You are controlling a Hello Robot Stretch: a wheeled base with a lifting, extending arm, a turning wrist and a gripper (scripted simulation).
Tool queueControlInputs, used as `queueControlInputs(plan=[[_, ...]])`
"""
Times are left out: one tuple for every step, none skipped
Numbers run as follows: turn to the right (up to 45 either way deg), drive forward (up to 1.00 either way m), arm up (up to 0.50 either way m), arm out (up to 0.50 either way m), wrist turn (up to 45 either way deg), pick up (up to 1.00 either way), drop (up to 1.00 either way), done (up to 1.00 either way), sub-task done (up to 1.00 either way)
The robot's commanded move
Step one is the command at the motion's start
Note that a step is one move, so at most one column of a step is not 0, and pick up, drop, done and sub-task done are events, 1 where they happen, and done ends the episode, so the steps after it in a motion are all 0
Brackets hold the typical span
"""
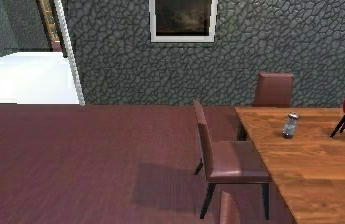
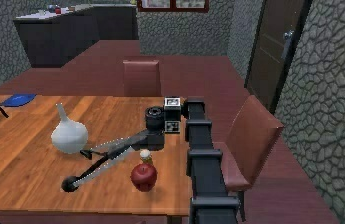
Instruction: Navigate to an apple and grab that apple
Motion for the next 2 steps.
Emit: queueControlInputs(plan=[[0.0,0.0,0.0,0.0,45.0,0.0,0.0,0.0,0.0],[0.0,0.0,0.0,0.0,18.0,0.0,0.0,0.0,0.0]])
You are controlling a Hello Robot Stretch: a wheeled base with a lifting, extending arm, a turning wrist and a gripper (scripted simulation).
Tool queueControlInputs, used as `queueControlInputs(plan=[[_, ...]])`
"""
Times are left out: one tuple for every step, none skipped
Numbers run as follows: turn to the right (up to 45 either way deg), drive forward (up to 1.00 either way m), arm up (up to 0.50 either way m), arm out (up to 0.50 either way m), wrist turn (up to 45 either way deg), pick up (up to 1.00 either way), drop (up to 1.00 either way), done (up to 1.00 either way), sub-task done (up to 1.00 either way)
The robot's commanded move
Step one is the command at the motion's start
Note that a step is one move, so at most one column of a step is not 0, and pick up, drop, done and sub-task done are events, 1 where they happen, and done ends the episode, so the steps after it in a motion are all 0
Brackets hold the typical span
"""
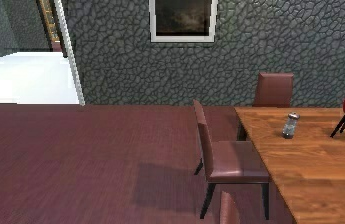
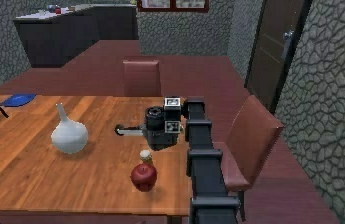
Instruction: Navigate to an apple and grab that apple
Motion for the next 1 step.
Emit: queueControlInputs(plan=[[0.0,0.0,-0.3,0.0,0.0,0.0,0.0,0.0,0.0]])
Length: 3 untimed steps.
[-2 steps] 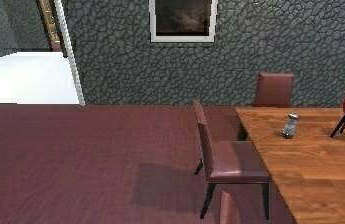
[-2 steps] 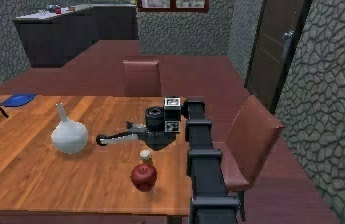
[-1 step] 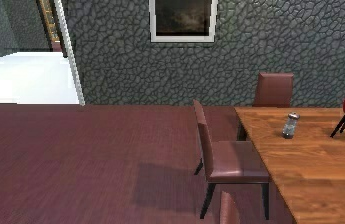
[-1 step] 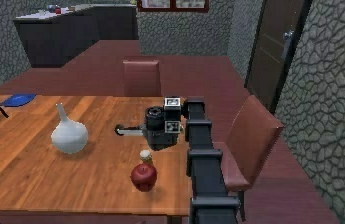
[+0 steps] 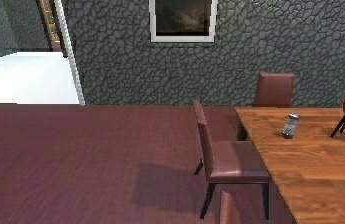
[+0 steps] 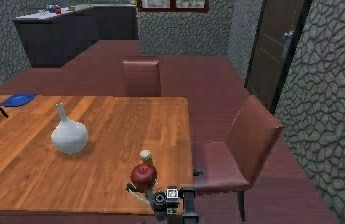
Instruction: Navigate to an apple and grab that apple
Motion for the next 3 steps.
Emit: queueControlInputs(plan=[[0.0,0.0,0.0,0.0,0.0,1.0,0.0,0.0,0.0],[0.0,0.0,0.1,0.0,0.0,0.0,0.0,0.0,0.0],[0.0,0.0,0.0,0.0,0.0,0.0,0.0,1.0,0.0]])
